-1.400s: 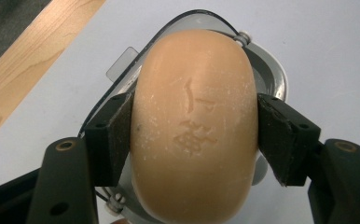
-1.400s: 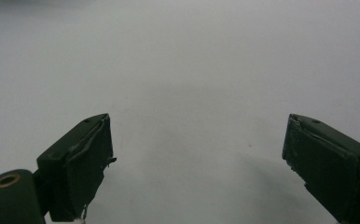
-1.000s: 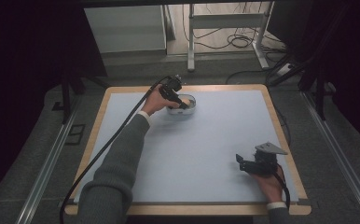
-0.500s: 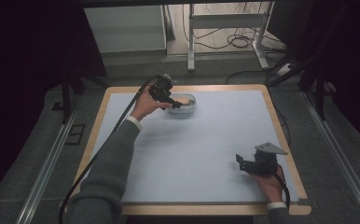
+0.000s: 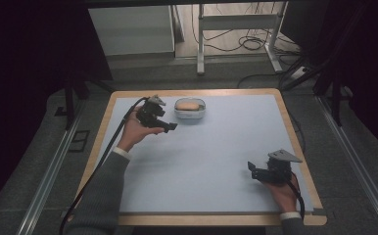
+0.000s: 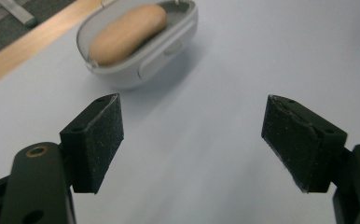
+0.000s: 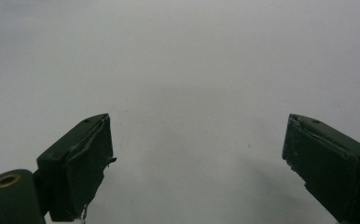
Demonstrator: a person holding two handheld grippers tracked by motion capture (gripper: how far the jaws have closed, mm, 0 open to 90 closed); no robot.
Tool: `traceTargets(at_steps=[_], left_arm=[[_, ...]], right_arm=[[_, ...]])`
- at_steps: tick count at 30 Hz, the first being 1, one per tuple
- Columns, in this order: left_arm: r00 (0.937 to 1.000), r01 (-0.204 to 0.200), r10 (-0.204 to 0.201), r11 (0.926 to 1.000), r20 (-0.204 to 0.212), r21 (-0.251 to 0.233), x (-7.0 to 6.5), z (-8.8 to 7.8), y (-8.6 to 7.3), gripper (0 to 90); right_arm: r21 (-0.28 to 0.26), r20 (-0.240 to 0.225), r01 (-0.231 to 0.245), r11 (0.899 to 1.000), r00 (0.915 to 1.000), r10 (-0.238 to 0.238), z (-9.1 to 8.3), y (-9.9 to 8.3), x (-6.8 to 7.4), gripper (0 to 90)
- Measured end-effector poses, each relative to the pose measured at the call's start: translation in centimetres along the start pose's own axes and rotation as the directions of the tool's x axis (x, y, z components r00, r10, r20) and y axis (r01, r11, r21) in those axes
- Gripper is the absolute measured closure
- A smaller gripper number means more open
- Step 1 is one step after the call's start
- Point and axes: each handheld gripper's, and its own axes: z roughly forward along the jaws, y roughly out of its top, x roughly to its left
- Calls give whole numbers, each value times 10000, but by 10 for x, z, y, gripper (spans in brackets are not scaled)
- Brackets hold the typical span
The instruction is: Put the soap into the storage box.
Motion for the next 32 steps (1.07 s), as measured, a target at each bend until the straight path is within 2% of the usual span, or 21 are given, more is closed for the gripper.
traceTargets(at_steps=[8, 18, 22, 24, 32], left_arm=[[9972, 740, -746, 9962, -107, -450, -14, -20, -54, 206], [9914, 1276, -1285, 9912, -233, -357, -29, -33, -109, 198], [9902, 1363, -1370, 9903, -275, -251, -32, -33, -122, 198], [9907, 1309, -1313, 9913, -351, -124, -31, -32, -125, 198], [9868, 1566, -1574, 9874, -372, -221, -29, -35, -130, 196]], right_arm=[[-17, -6, 31, 10000, 10000, -31, 0, 0, 0, 85], [-8, 52, 5, 10000, 10000, -5, 0, 0, 0, 85], [-7, 69, 8, 10000, 10000, -8, 0, 0, 0, 85], [-13, 69, -8, 10000, 10000, 8, 0, 0, 0, 85], [-183, -128, -28, 9998, 9999, 25, -2, 0, -1, 85]])
